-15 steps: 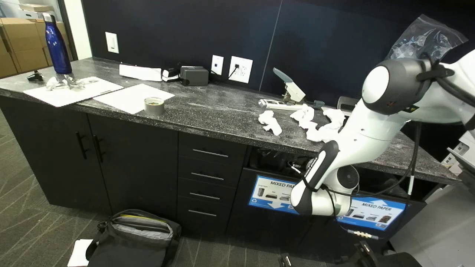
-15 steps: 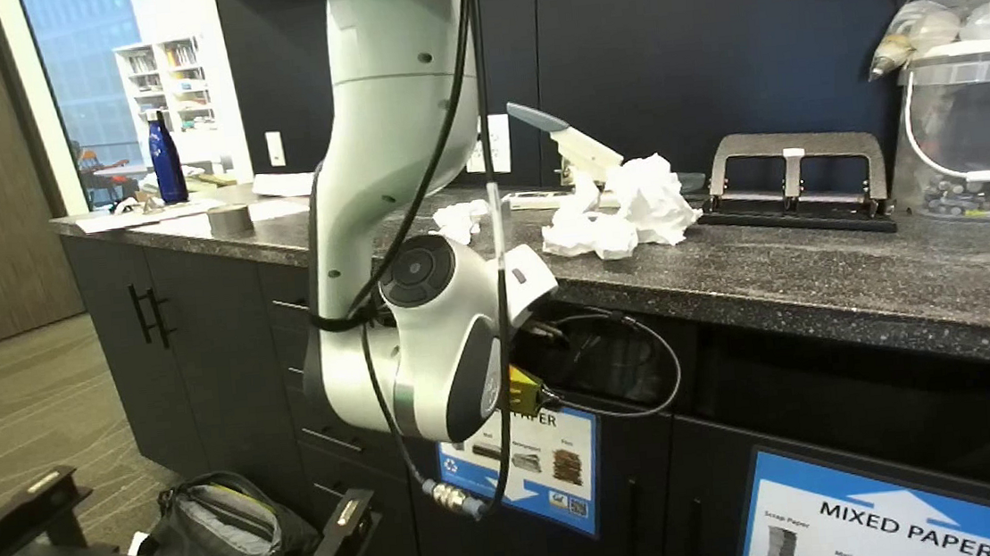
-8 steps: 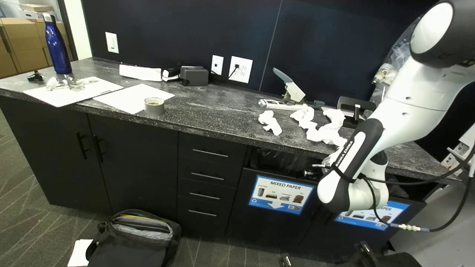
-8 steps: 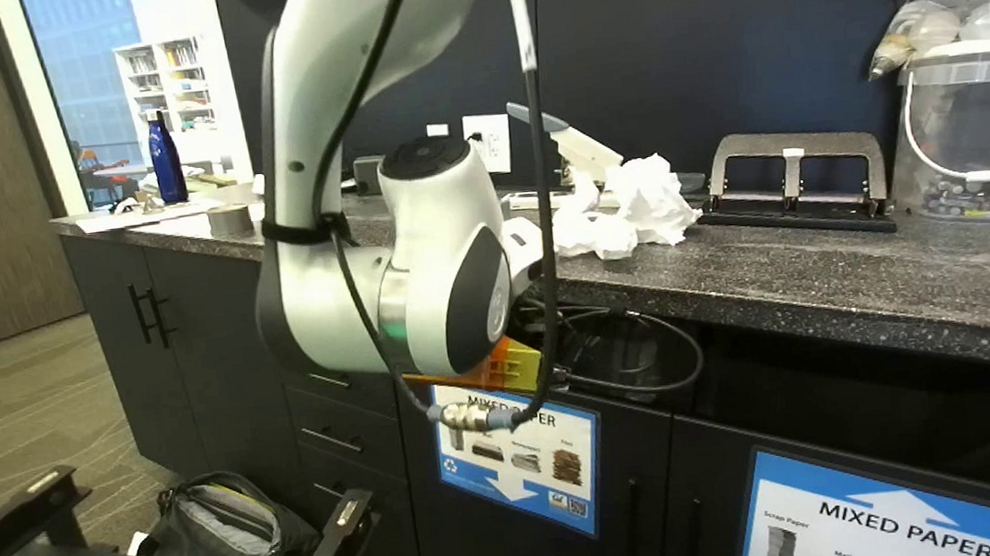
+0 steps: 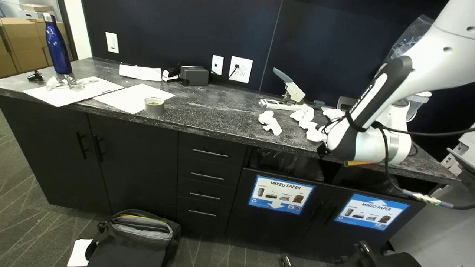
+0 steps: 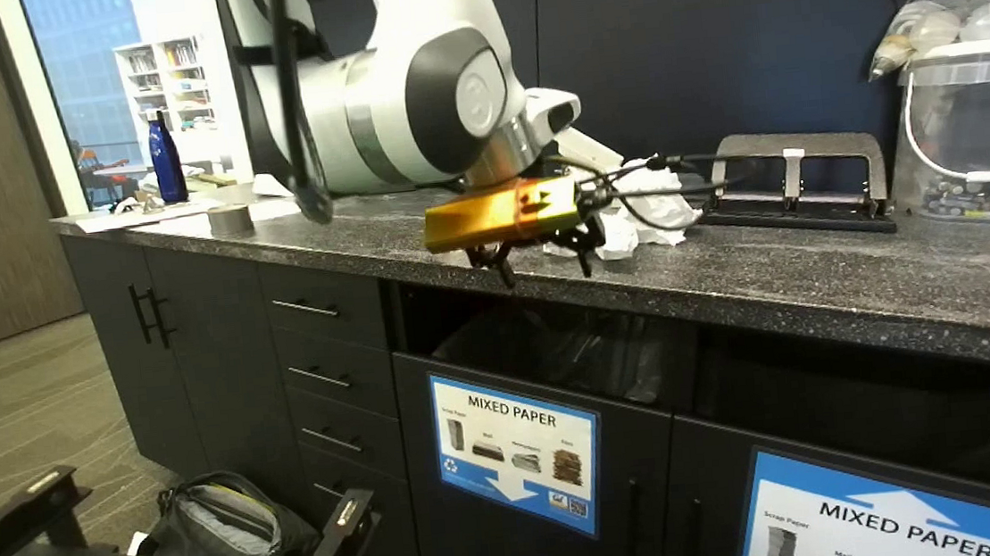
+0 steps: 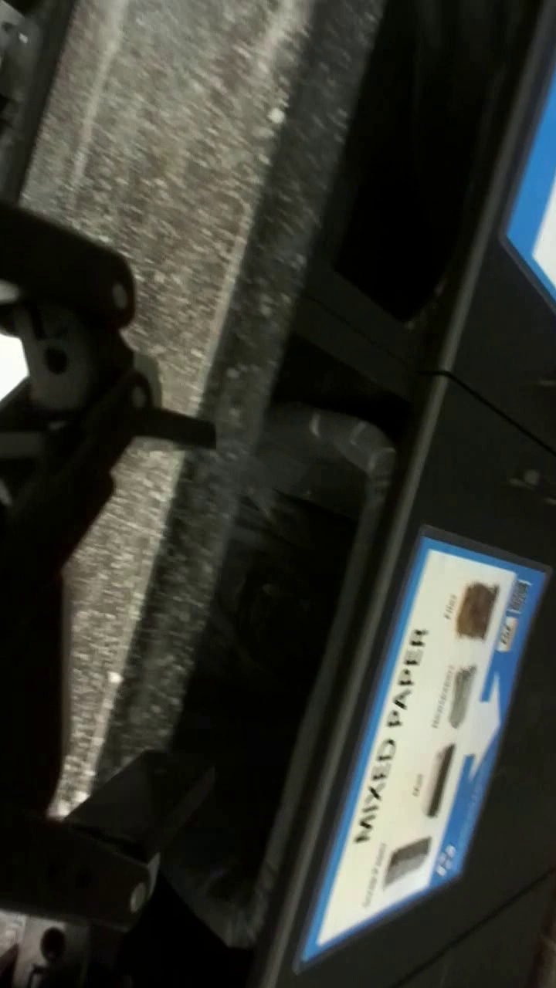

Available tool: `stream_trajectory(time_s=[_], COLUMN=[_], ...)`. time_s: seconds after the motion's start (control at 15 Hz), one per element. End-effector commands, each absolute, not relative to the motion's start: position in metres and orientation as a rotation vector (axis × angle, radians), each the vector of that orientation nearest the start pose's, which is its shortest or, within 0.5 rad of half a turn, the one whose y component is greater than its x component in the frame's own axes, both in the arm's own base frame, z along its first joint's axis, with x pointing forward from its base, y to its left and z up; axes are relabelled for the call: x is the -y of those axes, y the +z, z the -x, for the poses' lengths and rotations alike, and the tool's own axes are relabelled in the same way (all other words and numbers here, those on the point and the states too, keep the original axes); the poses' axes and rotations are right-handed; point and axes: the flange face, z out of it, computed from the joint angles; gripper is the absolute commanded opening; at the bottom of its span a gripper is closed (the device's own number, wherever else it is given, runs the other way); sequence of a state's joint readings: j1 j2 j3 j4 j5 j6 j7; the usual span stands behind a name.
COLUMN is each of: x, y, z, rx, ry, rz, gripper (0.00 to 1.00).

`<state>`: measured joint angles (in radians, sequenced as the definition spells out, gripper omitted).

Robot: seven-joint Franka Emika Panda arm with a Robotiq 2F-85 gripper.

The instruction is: Remove all the paper trash from the table and put them in the bin on the left

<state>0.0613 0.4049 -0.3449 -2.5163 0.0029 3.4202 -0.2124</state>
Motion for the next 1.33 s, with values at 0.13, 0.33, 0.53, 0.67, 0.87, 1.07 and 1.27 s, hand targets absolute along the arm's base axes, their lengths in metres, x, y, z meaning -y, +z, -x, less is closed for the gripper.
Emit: stream_trajectory(time_s=[0.13,0.33,0.53,0.67,0.87,1.07,1.27], x=[0.133,0.121,0.123,0.131,0.155,0.174,0.187], y=[0.272,0.299,0.32,0.326,0.335,0.346,0.358], z=[-0.541,-0.573,-0.592,-0.599,-0.608,-0.62,-0.633], rx=[0.04,0.06,0.051,0.038,-0.019,-0.044,-0.066], ry=[-1.144,-1.323,-1.421,-1.451,-1.373,-1.174,-1.021], rz=[3.37,3.387,3.393,3.418,3.467,3.477,3.47], gripper=[1.0,1.0,1.0,1.0,1.0,1.0,1.0])
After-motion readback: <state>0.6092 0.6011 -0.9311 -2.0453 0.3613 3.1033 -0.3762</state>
